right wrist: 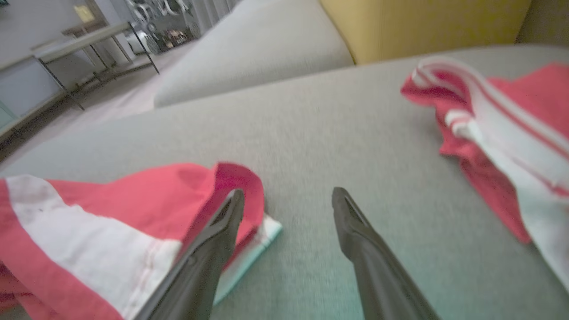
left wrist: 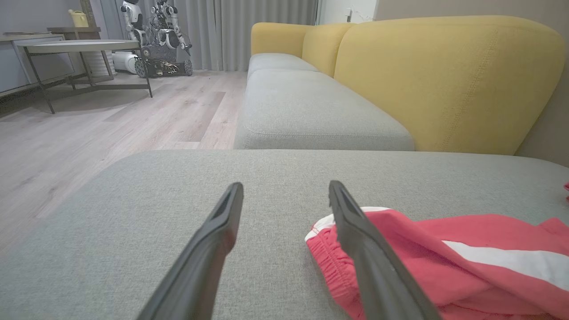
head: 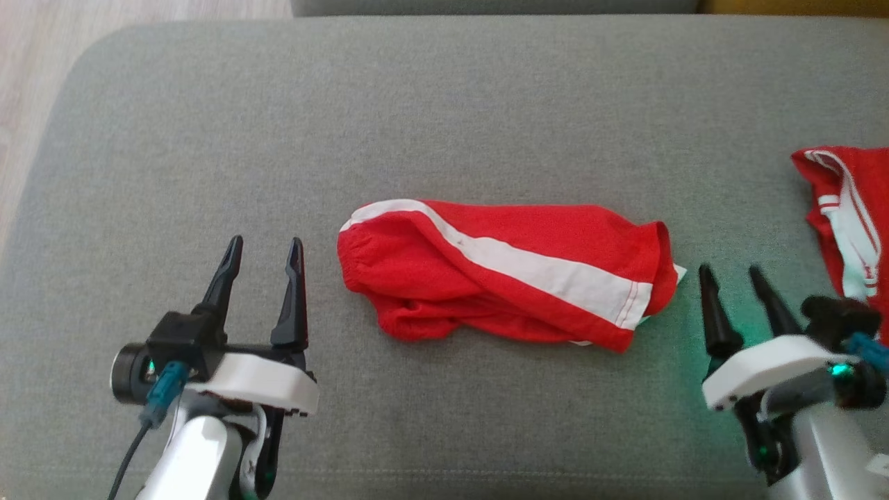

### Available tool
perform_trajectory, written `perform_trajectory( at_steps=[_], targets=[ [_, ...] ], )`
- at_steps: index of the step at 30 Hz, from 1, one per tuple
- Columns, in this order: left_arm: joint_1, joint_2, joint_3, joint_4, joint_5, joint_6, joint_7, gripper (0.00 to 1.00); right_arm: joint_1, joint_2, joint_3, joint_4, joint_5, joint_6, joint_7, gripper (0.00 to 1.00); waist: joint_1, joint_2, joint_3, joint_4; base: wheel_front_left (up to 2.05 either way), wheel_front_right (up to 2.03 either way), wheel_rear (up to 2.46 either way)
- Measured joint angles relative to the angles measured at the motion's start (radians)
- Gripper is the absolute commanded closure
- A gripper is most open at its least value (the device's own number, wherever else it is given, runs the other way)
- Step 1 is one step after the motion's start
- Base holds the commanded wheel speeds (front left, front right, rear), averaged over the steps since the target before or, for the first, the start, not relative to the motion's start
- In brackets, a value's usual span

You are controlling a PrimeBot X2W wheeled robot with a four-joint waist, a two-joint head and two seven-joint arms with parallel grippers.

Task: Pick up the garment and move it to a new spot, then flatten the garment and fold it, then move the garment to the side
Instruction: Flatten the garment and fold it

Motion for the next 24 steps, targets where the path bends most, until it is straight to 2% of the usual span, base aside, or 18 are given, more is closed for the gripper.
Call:
perform_trajectory(
  at_steps=[6, 13, 24],
  targets=[
    [0.023, 0.001, 0.004, 0.01, 0.0, 0.0, 0.0, 0.0, 0.011, -0.009, 0.002, -0.179, -0.057, 0.0, -0.016, 0.0, 0.0, 0.0, -0.04, -0.014, 0.0, 0.0, 0.0],
    [0.068, 0.006, 0.003, 0.014, -0.005, 0.0, 0.002, 0.0, 0.102, -0.01, 0.036, -0.349, -0.103, 0.0, 0.039, 0.0, -0.0001, 0.0, -0.09, -0.029, 0.0, 0.0, 0.0],
    [0.1, 0.024, 0.001, 0.011, -0.011, 0.002, 0.026, 0.0, 0.193, 0.007, 0.063, -0.433, -0.109, 0.0, 0.088, 0.0, 0.0, 0.0, -0.119, -0.042, 0.0, 0.0, 0.0]
  ],
)
